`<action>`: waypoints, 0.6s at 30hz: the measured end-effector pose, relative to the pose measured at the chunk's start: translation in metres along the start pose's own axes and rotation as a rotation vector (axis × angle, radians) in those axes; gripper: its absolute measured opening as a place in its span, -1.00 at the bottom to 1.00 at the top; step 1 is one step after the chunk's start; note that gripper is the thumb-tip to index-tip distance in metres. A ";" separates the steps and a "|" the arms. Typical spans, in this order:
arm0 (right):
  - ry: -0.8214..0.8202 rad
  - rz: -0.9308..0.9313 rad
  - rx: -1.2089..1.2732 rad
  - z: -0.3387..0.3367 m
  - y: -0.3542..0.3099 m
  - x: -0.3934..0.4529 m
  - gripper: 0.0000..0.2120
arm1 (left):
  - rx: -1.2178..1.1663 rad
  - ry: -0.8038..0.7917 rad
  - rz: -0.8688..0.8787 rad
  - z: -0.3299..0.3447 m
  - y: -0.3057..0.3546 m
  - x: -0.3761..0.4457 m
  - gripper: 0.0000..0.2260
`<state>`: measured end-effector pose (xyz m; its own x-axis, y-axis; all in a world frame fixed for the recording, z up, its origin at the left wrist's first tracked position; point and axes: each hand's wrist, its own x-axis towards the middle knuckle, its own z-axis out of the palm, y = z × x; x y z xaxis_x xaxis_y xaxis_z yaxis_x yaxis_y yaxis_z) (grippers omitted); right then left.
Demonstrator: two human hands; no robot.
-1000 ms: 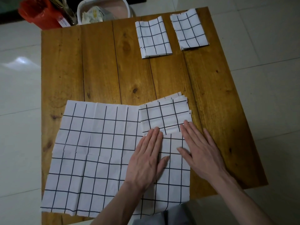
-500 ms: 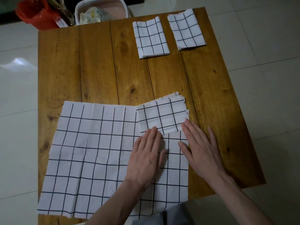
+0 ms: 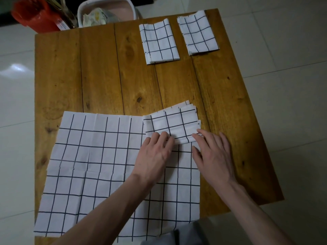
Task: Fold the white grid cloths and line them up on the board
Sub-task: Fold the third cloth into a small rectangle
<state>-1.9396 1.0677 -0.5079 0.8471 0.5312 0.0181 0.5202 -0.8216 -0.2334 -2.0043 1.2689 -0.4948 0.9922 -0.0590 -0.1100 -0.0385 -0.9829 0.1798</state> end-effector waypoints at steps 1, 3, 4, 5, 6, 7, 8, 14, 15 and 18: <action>-0.003 0.004 0.005 0.000 0.000 0.001 -0.66 | -0.014 0.008 -0.008 0.000 0.000 0.001 -0.41; -0.003 0.012 0.022 -0.001 0.000 0.002 -0.63 | -0.054 0.023 -0.028 0.001 -0.001 0.002 -0.42; 0.004 0.019 0.036 -0.002 -0.001 0.002 -0.59 | -0.080 0.033 -0.039 0.001 -0.001 0.002 -0.44; 0.015 0.031 0.055 -0.003 -0.002 0.002 -0.54 | -0.112 0.045 -0.051 0.000 0.000 0.003 -0.49; 0.028 0.050 0.078 -0.005 -0.005 0.002 -0.51 | -0.149 0.062 -0.062 -0.001 0.002 0.004 -0.54; 0.048 0.079 0.106 -0.006 -0.008 0.002 -0.50 | -0.187 0.081 -0.072 -0.003 0.004 0.005 -0.59; 0.079 0.116 0.143 -0.008 -0.012 0.002 -0.51 | -0.224 0.099 -0.080 -0.005 0.007 0.006 -0.61; 0.293 0.370 0.478 -0.020 -0.028 0.006 -0.56 | -0.366 0.107 -0.093 -0.011 0.025 0.008 -0.54; 0.298 0.413 0.545 -0.022 -0.030 0.007 -0.56 | -0.385 0.111 -0.099 -0.011 0.028 0.008 -0.54; 0.239 0.611 0.753 -0.028 -0.039 0.012 -0.57 | -0.436 0.122 -0.142 -0.012 0.037 0.010 -0.55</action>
<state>-1.9464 1.1001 -0.4715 0.9890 -0.0620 -0.1346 -0.1464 -0.5509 -0.8217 -1.9940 1.2342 -0.4780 0.9917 0.1174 -0.0518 0.1260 -0.8137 0.5675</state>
